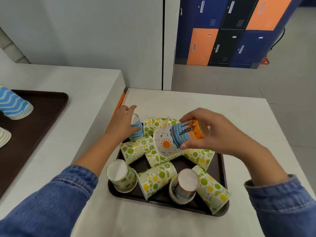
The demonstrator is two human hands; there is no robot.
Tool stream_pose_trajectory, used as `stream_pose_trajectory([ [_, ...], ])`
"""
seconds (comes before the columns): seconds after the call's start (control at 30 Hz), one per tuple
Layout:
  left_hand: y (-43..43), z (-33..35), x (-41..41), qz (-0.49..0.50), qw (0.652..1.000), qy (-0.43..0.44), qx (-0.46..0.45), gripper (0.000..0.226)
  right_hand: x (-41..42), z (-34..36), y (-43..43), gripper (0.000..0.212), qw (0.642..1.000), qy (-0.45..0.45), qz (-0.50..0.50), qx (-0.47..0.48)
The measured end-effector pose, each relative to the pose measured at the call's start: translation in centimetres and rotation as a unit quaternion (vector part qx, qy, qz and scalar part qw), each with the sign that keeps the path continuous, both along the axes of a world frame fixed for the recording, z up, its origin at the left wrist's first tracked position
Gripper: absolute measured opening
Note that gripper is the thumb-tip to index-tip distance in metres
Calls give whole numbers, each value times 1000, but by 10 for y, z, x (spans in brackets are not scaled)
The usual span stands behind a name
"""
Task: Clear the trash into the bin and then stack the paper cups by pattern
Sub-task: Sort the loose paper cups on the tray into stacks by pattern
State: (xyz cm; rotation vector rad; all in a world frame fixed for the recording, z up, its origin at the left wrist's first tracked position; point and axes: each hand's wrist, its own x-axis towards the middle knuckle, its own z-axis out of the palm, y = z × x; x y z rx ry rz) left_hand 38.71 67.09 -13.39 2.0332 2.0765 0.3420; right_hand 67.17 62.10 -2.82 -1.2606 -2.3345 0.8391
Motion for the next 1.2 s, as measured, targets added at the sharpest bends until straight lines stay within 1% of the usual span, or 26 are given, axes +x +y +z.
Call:
stream_pose_trajectory([
  [0.1, -25, 7, 6, 7, 996, -48, 77, 62, 13, 25, -27, 52, 1000, -25, -3, 5],
  [0.2, -51, 11, 17, 8, 992, -75, 98, 47, 16, 36, -49, 50, 991, -129, 19, 7],
  [0.27, -67, 14, 28, 1, 991, -95, 91, 42, 9, 30, -60, 53, 978, -203, 43, 20],
  [0.33, -82, 15, 39, -16, 992, -104, 71, 39, -2, 14, -67, 56, 964, -255, 69, 36],
  [0.47, -100, 9, 57, -45, 994, -94, 29, 38, -17, -24, -72, 60, 946, -308, 82, 60],
  [0.57, -110, 1, 68, -60, 995, -79, -19, 43, -24, -50, -76, 54, 939, -328, 83, 57],
  [0.67, -115, -10, 78, -95, 990, -17, -99, 57, -23, -69, -79, 49, 944, -312, 80, 65],
  [0.77, -116, -21, 86, -120, 977, 64, -167, 74, -21, -75, -78, 53, 951, -291, 75, 75],
  [0.83, -117, -29, 90, -128, 967, 105, -194, 82, -20, -79, -78, 67, 954, -282, 75, 71],
  [0.93, -120, -42, 95, -122, 961, 125, -215, 88, -7, -78, -79, 103, 969, -238, 63, 16],
  [0.97, -121, -45, 97, -117, 961, 128, -216, 89, 0, -75, -80, 111, 976, -213, 51, -13],
  [1.03, -123, -50, 101, -110, 961, 136, -213, 90, 17, -72, -80, 118, 984, -162, 21, -68],
  [1.1, -125, -55, 103, -105, 964, 145, -198, 89, 35, -72, -80, 116, 984, -124, -15, -127],
  [1.13, -125, -56, 103, -102, 965, 150, -190, 87, 42, -73, -79, 111, 982, -114, -33, -150],
  [1.2, -127, -59, 103, -97, 967, 154, -180, 85, 54, -77, -79, 91, 975, -131, -57, -168],
])
